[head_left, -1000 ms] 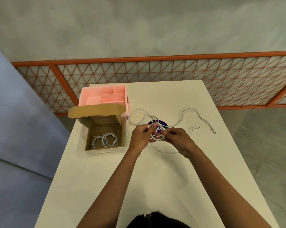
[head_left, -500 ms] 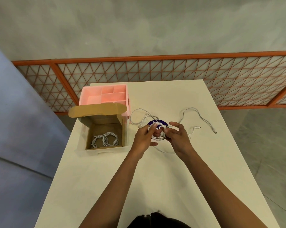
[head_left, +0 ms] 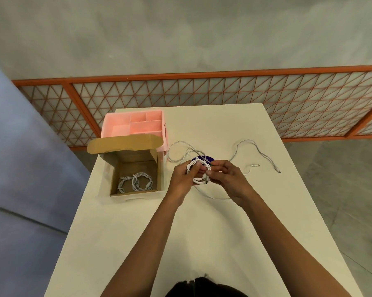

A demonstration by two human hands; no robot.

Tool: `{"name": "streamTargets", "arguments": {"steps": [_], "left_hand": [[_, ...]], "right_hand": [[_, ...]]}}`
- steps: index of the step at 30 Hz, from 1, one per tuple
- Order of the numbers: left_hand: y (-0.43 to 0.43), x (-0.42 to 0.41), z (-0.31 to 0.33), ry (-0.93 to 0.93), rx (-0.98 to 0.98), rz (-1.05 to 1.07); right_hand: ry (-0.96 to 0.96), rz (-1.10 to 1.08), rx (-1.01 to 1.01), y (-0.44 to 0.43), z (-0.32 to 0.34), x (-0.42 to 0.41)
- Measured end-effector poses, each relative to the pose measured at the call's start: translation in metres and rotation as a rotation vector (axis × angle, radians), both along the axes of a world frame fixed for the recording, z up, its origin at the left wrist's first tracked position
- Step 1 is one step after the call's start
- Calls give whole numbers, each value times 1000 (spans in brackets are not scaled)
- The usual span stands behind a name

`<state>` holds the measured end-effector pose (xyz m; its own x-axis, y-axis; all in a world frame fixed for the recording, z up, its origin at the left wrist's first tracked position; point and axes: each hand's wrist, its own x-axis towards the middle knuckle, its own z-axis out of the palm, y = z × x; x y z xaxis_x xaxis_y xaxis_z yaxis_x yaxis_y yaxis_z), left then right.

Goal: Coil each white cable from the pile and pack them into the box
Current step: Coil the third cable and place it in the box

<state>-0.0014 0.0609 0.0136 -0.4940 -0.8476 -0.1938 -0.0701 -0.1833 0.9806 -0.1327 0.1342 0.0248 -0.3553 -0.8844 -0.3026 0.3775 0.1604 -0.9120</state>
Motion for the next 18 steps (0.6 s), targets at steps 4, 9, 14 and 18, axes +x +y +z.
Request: {"name": "streamTargets", "arguments": {"steps": [4,9,14,18], "left_hand": [[-1,1,5,5,24,-41],[-3,6,1,14,39,-56],[-5,7,-6,-24,-12,-64],[-6,6,-7,-38,-29,-75]], "right_hand": [[-9,67,17,2,0,-3],[-23,72,18,3,-1,-2],[50,63,41,3,5,2],[93,68,39,2,5,5]]}}
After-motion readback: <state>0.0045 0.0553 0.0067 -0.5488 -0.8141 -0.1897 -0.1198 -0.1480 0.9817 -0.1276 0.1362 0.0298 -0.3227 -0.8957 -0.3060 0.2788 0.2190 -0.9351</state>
